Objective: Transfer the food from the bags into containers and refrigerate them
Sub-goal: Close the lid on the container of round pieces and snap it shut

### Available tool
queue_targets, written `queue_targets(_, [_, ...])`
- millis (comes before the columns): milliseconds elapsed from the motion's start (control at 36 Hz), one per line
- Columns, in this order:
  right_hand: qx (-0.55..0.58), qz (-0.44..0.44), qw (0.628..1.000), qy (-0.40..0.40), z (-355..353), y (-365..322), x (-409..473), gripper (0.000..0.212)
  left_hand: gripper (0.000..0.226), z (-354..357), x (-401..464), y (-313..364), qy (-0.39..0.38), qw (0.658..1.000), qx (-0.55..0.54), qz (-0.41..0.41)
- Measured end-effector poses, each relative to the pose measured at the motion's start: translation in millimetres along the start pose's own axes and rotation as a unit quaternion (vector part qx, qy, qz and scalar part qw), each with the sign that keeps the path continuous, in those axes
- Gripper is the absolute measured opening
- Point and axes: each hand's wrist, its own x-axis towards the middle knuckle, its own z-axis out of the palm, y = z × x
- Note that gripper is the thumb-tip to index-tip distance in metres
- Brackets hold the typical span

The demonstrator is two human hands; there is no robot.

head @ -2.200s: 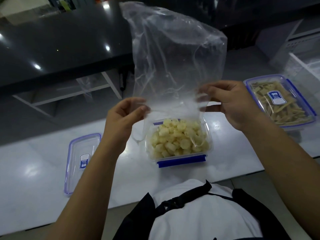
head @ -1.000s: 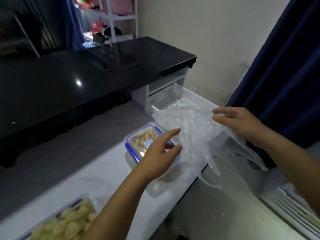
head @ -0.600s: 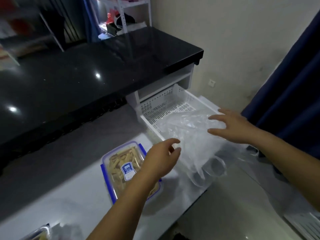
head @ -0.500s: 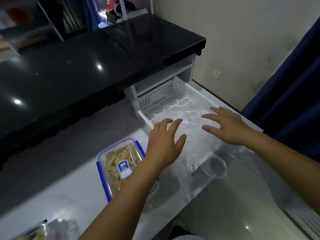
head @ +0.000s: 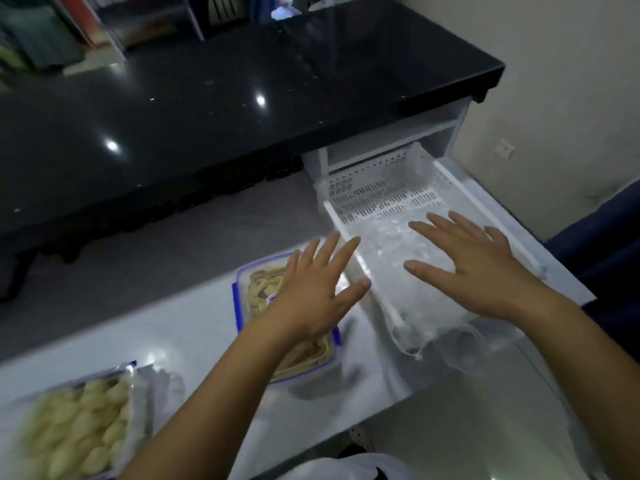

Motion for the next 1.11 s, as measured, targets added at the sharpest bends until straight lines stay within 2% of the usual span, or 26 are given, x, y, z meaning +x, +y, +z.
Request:
queue_targets(111, [0.044,-0.110,0.993,0.000,10,-87,-18,0.078,0.071,-29,-91,-57,0.076,0.993,0.003,-0.090])
queue_targets(194, [0.064,-0.204,0.976,-0.041,41,-157,-27,0.081,0.070,-38,-169,-99,0.113,0.975,-0.011,-0.190])
queue_targets(306, [0.016,-0.298,0.944,-0.142,100,-232,-30,0.071,0.077,-41,-268,-151,0.183,0.925,-0.069,-0.327])
queue_targets(389, [-0.017,-0.345,0.920,-0.184,144,-278,-30,0.075,0.082,-33,-336,-191,0.218,0.876,-0.087,-0.422])
queue_targets(500, [-0.064,-0.373,0.899,-0.221,195,-339,-34,0.085,0.083,-13,-417,-248,0.247,0.811,-0.118,-0.517])
queue_targets(583, [-0.085,-0.367,0.898,-0.229,228,-383,-41,0.081,0.084,-2,-461,-298,0.238,0.790,-0.112,-0.554])
queue_targets(694, [-0.096,-0.333,0.910,-0.226,267,-438,-54,0.089,0.097,3,-496,-362,0.210,0.757,-0.105,-0.610])
queue_targets(806, [-0.156,-0.304,0.918,-0.200,300,-490,-67,0.080,0.115,2,-509,-417,0.194,0.752,-0.090,-0.623])
queue_targets(917, [-0.164,-0.271,0.935,-0.158,321,-531,-78,0.078,0.127,2,-512,-455,0.161,0.775,-0.102,-0.603])
queue_targets(1111, [-0.163,-0.244,0.947,-0.133,334,-561,-99,0.073,0.125,-1,-510,-474,0.146,0.807,-0.058,-0.569])
